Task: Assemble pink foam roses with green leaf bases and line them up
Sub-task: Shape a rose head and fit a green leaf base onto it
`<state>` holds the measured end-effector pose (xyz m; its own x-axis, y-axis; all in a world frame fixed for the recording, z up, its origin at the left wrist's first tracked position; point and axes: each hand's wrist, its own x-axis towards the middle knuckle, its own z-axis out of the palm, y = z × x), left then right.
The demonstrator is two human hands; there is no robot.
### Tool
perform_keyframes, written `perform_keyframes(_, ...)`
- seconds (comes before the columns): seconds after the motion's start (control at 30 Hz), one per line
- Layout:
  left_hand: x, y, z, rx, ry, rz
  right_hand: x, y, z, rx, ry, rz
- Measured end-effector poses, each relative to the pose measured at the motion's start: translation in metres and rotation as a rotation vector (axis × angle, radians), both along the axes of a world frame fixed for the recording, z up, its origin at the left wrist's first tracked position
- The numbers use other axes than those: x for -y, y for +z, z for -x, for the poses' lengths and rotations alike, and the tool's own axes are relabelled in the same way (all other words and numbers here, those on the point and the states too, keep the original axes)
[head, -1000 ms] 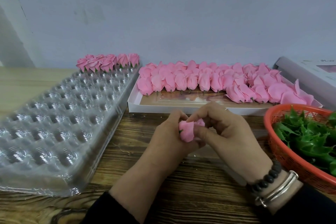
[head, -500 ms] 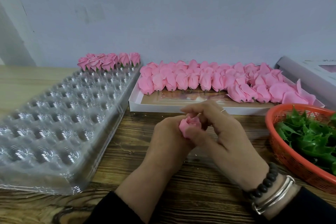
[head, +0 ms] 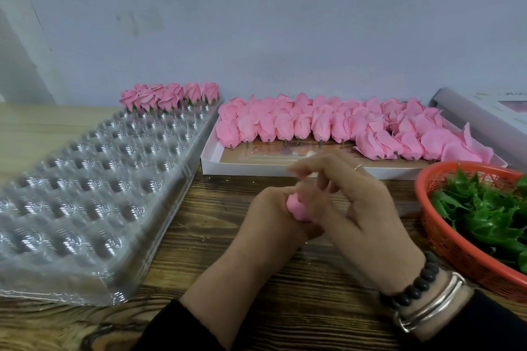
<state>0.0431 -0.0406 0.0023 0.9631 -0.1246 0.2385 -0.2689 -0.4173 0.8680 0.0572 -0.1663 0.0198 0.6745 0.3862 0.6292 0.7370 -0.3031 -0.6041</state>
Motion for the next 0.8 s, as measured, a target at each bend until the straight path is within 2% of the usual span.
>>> perform_keyframes(0.1, 0.004, -0.004, 0.001, 0.045, 0.013, 0.054, -0.011, 0.002, 0.001, 0.034, -0.052, -0.144)
perform_keyframes(0.17, 0.01, -0.004, 0.0, 0.115, 0.059, 0.021, -0.019, 0.0, 0.002, 0.02, -0.037, -0.171)
perform_keyframes(0.27, 0.016, -0.004, 0.001, 0.135, -0.021, 0.086, -0.025, -0.008, 0.003, -0.052, -0.033, -0.125)
perform_keyframes(0.37, 0.014, -0.007, 0.007, 0.152, -0.066, 0.027, -0.023, -0.009, 0.001, -0.175, -0.05, -0.088)
perform_keyframes(0.47, 0.013, -0.008, 0.007, 0.049, -0.044, 0.201, -0.021, -0.008, 0.001, -0.315, -0.03, -0.047)
perform_keyframes(0.57, 0.014, 0.002, 0.006, 0.053, -0.035, 0.229, -0.017, -0.008, -0.002, -0.42, 0.036, -0.019)
perform_keyframes(0.7, 0.011, 0.003, 0.007, 0.128, -0.041, 0.24, -0.01, -0.01, -0.008, -0.46, 0.144, 0.05)
perform_keyframes(0.8, 0.008, 0.003, 0.005, 0.119, -0.005, 0.251, -0.004, -0.011, -0.011, -0.472, 0.187, 0.067)
